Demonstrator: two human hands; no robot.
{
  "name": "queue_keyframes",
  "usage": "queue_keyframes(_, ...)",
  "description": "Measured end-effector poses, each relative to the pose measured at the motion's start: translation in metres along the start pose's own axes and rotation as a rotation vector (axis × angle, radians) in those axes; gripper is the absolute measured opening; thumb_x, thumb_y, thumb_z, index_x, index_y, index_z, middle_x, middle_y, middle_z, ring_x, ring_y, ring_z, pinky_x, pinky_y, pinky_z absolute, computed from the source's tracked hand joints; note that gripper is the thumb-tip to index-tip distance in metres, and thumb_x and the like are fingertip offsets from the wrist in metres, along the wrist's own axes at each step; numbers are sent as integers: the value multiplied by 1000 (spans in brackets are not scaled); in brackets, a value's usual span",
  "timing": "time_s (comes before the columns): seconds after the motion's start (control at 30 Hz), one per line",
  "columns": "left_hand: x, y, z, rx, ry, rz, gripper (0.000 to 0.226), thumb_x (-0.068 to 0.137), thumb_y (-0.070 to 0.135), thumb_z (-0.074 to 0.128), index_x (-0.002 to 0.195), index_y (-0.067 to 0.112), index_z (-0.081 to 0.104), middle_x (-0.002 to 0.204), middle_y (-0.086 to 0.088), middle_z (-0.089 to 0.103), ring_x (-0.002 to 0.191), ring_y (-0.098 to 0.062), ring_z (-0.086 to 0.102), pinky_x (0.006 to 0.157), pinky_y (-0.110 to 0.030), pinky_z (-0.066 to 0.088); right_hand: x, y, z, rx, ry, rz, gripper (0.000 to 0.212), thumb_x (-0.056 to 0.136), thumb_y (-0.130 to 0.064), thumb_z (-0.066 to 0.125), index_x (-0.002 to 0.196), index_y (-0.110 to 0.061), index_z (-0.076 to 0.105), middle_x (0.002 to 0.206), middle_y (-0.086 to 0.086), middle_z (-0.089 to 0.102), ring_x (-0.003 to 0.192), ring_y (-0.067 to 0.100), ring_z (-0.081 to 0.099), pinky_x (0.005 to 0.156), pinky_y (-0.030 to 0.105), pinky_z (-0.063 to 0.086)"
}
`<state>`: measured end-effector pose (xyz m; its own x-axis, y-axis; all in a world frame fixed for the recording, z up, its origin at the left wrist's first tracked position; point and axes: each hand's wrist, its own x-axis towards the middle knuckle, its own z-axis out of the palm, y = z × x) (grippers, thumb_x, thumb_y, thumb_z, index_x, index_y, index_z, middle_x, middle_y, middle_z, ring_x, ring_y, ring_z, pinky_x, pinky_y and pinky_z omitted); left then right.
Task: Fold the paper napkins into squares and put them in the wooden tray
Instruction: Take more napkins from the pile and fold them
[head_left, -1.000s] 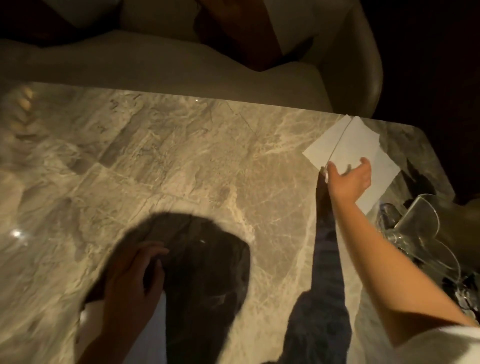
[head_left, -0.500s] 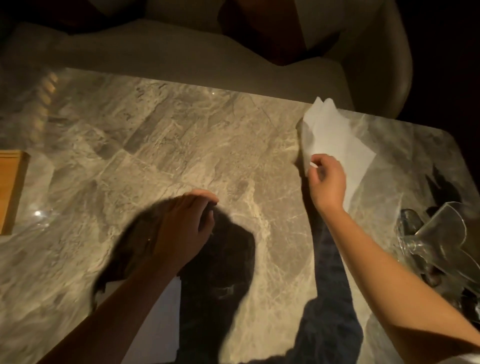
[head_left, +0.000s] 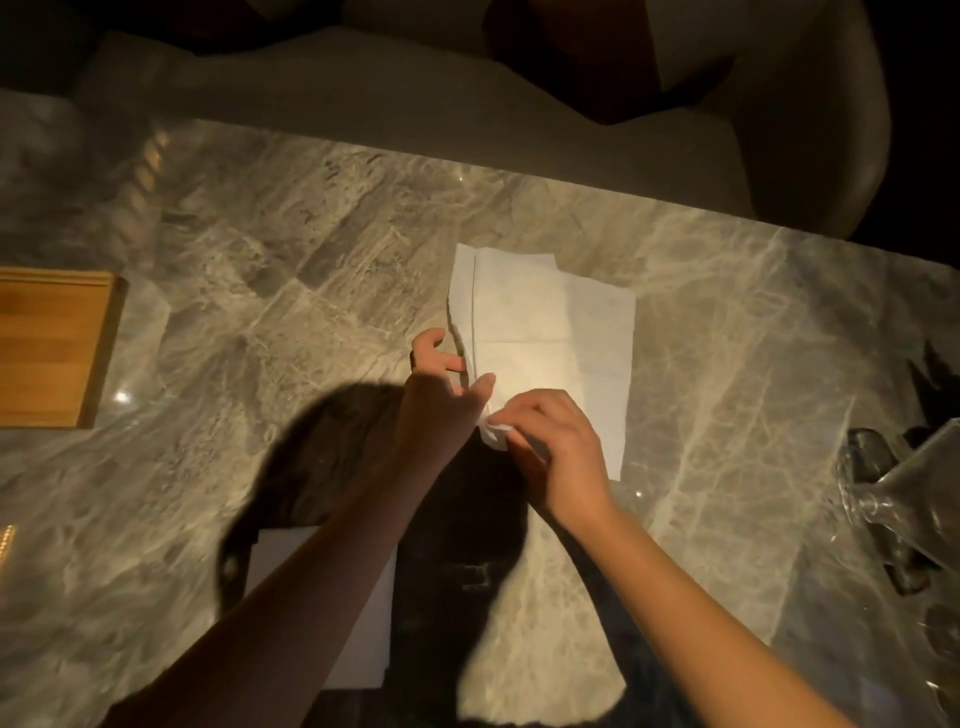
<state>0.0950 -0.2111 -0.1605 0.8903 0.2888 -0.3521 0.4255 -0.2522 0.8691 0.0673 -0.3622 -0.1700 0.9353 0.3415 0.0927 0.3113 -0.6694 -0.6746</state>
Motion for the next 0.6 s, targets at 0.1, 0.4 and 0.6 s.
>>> queue_keyframes(0.1,-4,-4,-9,119,15,73,50,83,8,62,129,8,42,111,-13,60,89,-26,62,73,-31,53,-6,0,-4,27,18,2,14,90,-14,62,97,-16,73,99,-1,66,99,15,56,81,38,50)
queue_keyframes(0.4,-5,-28,-58,204,30,259,52,83,-4,56,130,12,41,114,-7,57,90,-8,56,67,-7,44,-34,26,-37,-192,41,120,17,89,-17,53,93,-18,70,98,-3,65,94,17,58,81,39,48)
queue_keyframes(0.6,-13,-34,-76,483,-51,395,33,79,-3,63,108,9,53,110,-14,51,78,-14,57,63,-13,39,-62,39,-61,-313,74,293,26,84,-35,44,85,-24,67,90,-8,59,87,15,54,71,32,44)
